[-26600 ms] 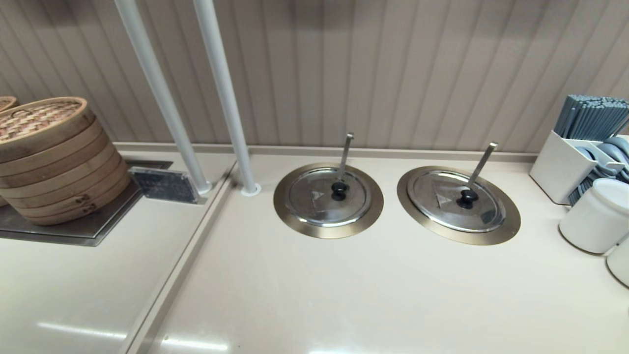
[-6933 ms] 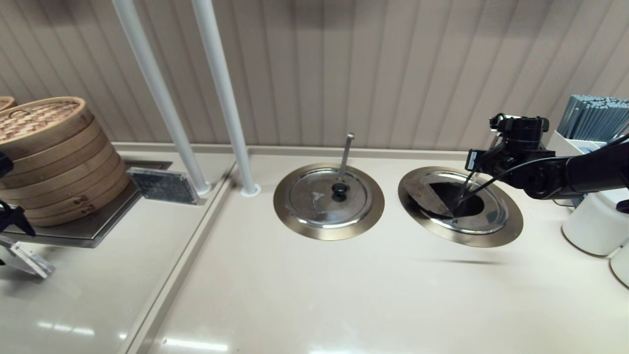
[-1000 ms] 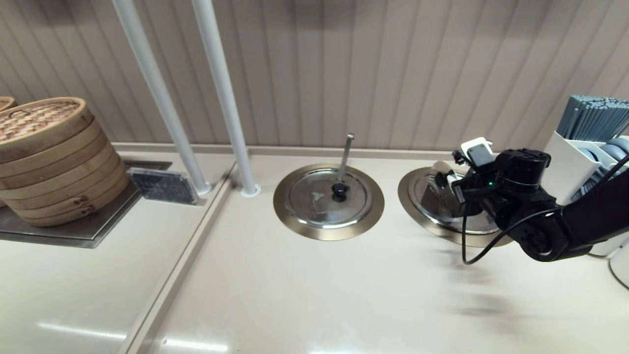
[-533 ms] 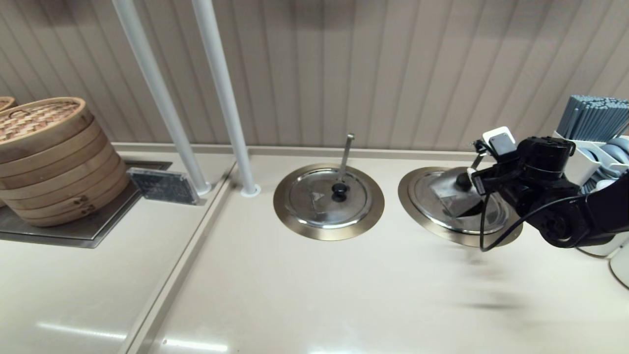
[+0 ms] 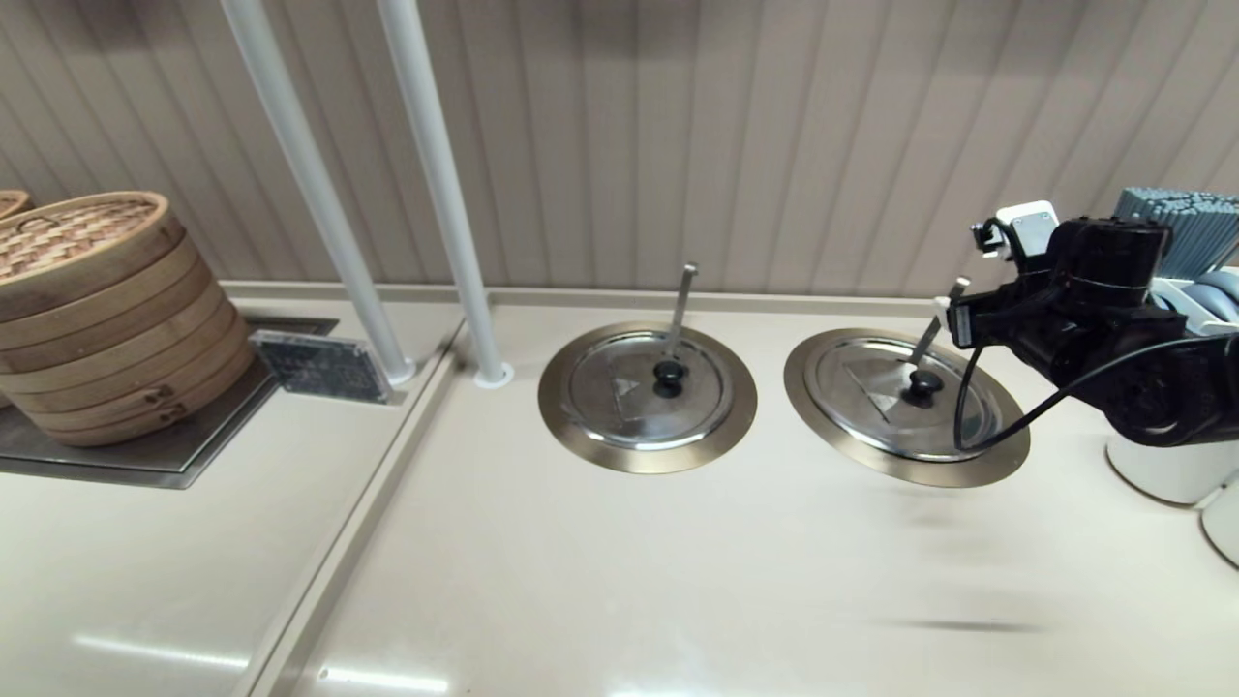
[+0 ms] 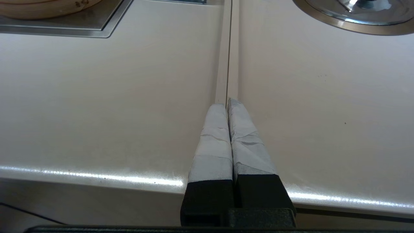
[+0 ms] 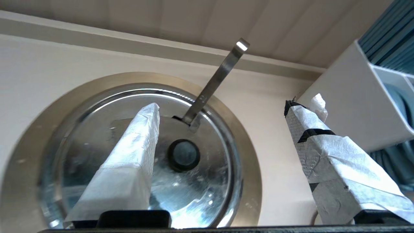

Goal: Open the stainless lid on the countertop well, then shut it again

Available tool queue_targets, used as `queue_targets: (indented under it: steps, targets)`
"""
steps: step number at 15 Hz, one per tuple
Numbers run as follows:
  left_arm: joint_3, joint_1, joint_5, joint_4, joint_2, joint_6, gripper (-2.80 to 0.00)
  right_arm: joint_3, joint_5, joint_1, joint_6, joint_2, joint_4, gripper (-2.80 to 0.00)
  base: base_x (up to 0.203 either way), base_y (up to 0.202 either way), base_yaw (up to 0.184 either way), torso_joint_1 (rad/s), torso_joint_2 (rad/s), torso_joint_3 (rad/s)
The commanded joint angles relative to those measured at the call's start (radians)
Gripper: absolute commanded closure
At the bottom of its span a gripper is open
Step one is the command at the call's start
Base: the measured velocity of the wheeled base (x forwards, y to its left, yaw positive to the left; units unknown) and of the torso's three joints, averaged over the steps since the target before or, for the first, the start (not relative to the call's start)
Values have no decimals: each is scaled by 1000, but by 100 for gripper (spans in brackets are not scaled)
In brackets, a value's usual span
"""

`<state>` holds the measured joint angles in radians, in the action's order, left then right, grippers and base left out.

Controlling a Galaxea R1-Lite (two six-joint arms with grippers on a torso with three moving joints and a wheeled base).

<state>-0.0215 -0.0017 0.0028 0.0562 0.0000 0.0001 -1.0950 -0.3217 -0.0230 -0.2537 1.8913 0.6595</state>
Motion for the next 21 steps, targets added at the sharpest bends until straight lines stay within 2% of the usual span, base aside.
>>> queue_targets:
  steps: [1, 2, 6, 7, 12, 14, 15, 18, 19, 20, 21]
  targets:
    - [0, 0, 0, 1, 0, 0, 0, -15, 7, -28, 71, -147, -180, -280, 0, 0, 0, 0, 0, 0]
    - [0, 0, 0, 0, 0, 0, 0, -10, 13, -47, 100, -218, -272, 0, 0, 0, 0, 0, 0, 0]
    - [0, 0, 0, -1, 0, 0, 0, 28, 24, -97, 235, -456, -639, 0, 0, 0, 0, 0, 0, 0]
    - [0, 0, 0, 1, 0, 0, 0, 61, 25, -101, 263, -507, -683, 0, 0, 0, 0, 0, 0, 0]
    - [0, 0, 0, 1, 0, 0, 0, 353, 20, -146, 278, -927, -717, 0, 0, 0, 0, 0, 0, 0]
    - [0, 0, 0, 1, 0, 0, 0, 432, 0, -144, 228, -1167, -744, 0, 0, 0, 0, 0, 0, 0]
    - [0, 0, 0, -1, 0, 0, 0, 452, -12, -120, 187, -1279, -776, 0, 0, 0, 0, 0, 0, 0]
    - [0, 0, 0, 1, 0, 0, 0, 476, -7, 38, 85, -1543, -868, 0, 0, 0, 0, 0, 0, 0]
    - [0, 0, 0, 1, 0, 0, 0, 482, 3, 68, 79, -1595, -889, 0, 0, 0, 0, 0, 0, 0]
    - [0, 0, 0, 1, 0, 0, 0, 484, 21, 86, 128, -1612, -904, 0, 0, 0, 0, 0, 0, 0]
    - [0, 0, 0, 1, 0, 0, 0, 484, 84, 91, 179, -1611, -911, 0, 0, 0, 0, 0, 0, 0]
